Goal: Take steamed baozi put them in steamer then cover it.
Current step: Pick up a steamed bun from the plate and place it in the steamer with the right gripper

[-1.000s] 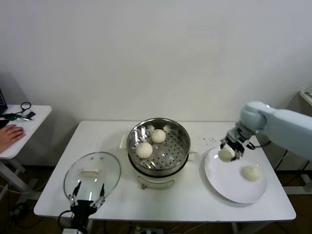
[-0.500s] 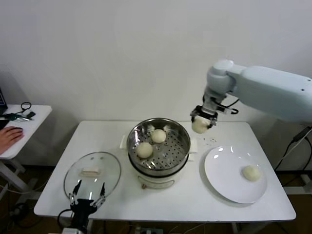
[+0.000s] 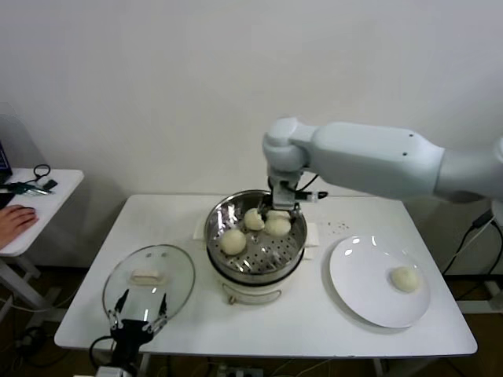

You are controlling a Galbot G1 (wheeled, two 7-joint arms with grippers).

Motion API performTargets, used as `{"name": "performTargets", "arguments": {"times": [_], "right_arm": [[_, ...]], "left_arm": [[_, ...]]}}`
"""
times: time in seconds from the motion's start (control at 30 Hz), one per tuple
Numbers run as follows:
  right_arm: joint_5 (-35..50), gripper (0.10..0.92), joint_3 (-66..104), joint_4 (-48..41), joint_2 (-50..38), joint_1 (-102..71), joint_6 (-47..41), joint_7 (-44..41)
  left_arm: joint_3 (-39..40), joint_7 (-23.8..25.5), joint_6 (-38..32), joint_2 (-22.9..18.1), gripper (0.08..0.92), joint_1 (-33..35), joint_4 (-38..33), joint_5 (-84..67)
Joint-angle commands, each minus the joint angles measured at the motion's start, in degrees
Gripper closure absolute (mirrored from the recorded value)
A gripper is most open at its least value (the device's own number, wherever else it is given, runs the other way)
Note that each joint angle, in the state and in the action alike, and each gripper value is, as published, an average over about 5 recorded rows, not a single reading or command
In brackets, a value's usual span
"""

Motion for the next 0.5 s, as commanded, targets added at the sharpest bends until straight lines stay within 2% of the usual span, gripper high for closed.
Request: {"name": "performTargets", "arguments": {"times": [0.03, 0.5], "right_arm": [[-2.5, 0.347, -0.9, 0.5, 5.5, -5.4, 1.6, 0.0], [-2.9, 0.345, -1.2, 0.1, 5.9, -6.4, 1.7, 0.7]], "left_arm": [[-0.3, 0.1, -0.1, 0.3, 0.177, 0.0, 0.4, -0.5], [-0.4, 0.0, -0.2, 0.5, 0.177, -0.3, 1.5, -0.6]]}}
